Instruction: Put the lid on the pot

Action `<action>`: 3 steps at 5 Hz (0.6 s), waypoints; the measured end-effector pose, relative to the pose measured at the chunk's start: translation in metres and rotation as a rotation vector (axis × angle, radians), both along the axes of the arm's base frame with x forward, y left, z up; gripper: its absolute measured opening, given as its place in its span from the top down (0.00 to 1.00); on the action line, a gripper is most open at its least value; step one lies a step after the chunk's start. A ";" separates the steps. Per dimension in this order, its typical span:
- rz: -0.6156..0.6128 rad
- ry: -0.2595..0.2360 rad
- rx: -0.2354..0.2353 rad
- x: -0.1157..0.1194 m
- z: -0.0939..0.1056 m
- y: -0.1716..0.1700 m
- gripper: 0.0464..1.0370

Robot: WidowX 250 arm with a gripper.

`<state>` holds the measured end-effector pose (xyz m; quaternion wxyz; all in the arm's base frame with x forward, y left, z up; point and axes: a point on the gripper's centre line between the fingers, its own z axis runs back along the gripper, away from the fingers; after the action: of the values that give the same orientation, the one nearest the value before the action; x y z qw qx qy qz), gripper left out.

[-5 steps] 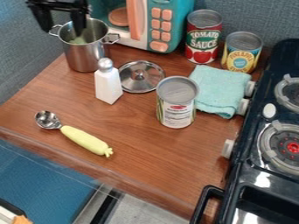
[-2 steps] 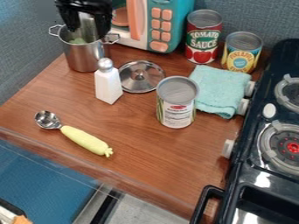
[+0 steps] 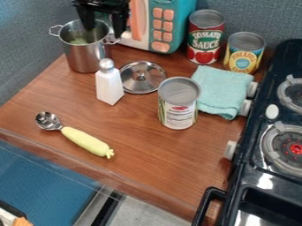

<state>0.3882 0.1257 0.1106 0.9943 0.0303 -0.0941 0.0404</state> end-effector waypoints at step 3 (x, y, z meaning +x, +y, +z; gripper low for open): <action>-0.034 0.005 0.003 0.017 -0.005 -0.021 0.04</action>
<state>0.4047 0.1050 0.1052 0.9950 0.0302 -0.0921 0.0234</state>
